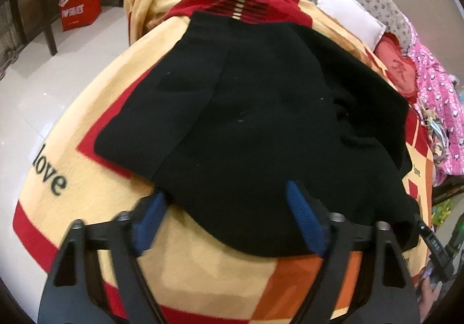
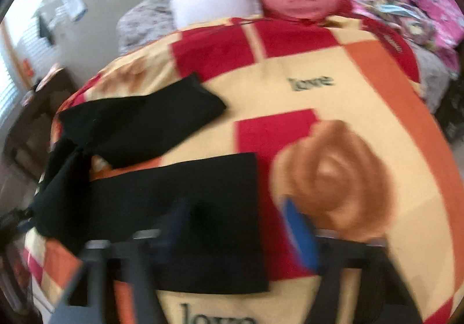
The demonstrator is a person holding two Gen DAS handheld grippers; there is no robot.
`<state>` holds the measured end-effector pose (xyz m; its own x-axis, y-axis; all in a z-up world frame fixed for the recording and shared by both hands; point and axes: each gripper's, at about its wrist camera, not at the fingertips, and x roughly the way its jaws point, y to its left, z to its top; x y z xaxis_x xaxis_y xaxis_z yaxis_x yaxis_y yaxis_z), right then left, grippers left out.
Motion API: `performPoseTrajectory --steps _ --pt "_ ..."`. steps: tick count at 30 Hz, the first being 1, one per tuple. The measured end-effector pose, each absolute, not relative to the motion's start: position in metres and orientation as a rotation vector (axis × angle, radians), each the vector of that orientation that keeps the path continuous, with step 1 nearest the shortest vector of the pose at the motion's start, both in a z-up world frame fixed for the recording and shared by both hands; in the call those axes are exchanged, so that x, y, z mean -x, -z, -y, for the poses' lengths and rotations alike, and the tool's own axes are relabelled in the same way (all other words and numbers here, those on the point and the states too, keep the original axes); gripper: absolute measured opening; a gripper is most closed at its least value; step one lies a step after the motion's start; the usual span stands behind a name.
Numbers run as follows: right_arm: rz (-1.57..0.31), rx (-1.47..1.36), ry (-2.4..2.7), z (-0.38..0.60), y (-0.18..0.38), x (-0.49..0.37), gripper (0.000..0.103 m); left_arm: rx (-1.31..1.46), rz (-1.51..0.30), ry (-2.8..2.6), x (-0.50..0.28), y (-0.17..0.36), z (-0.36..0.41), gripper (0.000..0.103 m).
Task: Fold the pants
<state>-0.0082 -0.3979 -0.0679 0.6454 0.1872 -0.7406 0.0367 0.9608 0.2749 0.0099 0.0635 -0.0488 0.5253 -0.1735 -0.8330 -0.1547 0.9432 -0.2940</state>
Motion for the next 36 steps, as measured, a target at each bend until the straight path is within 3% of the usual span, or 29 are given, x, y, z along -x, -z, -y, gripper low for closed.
performPoseTrajectory --steps 1,3,5,13,19,29,36 --pt "-0.855 -0.226 -0.079 0.39 0.068 0.008 0.031 0.333 -1.024 0.005 -0.011 0.049 -0.061 0.042" --pt "-0.845 -0.172 -0.084 0.381 0.067 0.008 0.021 0.316 -1.022 -0.012 -0.012 0.049 -0.06 0.024" --pt "-0.838 -0.171 -0.102 0.38 0.062 0.008 0.016 0.323 -1.017 -0.004 -0.012 0.046 -0.062 0.016" --pt "-0.785 -0.062 0.092 0.414 0.027 0.011 0.014 0.274 -0.953 0.023 0.003 0.023 -0.068 0.015" --pt "-0.886 -0.069 0.145 0.421 0.062 -0.014 0.014 0.319 -1.016 0.005 -0.003 0.049 -0.079 0.015" --pt "-0.793 -0.206 0.02 0.409 0.025 0.003 0.043 0.362 -1.012 0.032 -0.002 0.04 -0.095 0.015" --pt "-0.789 -0.047 -0.435 0.298 0.023 0.001 0.046 0.349 -1.017 0.019 -0.002 0.041 -0.096 0.015"
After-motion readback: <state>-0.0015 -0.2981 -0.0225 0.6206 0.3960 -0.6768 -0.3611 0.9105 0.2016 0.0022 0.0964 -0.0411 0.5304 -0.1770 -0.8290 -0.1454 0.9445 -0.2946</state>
